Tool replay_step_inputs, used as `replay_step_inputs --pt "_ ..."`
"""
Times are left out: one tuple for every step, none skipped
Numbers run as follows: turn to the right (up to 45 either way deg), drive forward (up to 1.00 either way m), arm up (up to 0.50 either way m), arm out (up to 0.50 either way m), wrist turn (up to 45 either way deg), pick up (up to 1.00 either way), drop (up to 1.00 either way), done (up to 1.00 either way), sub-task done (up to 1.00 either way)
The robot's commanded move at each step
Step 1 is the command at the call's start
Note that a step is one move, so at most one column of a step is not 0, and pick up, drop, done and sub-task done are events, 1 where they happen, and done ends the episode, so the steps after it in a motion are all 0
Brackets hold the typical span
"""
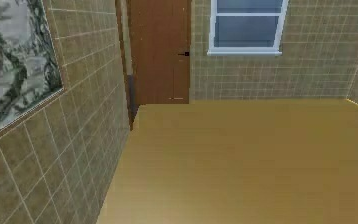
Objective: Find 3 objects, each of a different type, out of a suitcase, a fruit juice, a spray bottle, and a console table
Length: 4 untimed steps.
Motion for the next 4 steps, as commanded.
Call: replay_step_inputs --pt "0.0 0.50 0.00 0.00 0.0 0.00 0.00 0.00 0.00" --pt "0.0 1.00 0.00 0.00 0.0 0.00 0.00 0.00 0.00" --pt "0.0 1.00 0.00 0.00 0.0 0.00 0.00 0.00 0.00" --pt "-15.0 0.00 0.00 0.00 0.0 0.00 0.00 0.00 0.00"
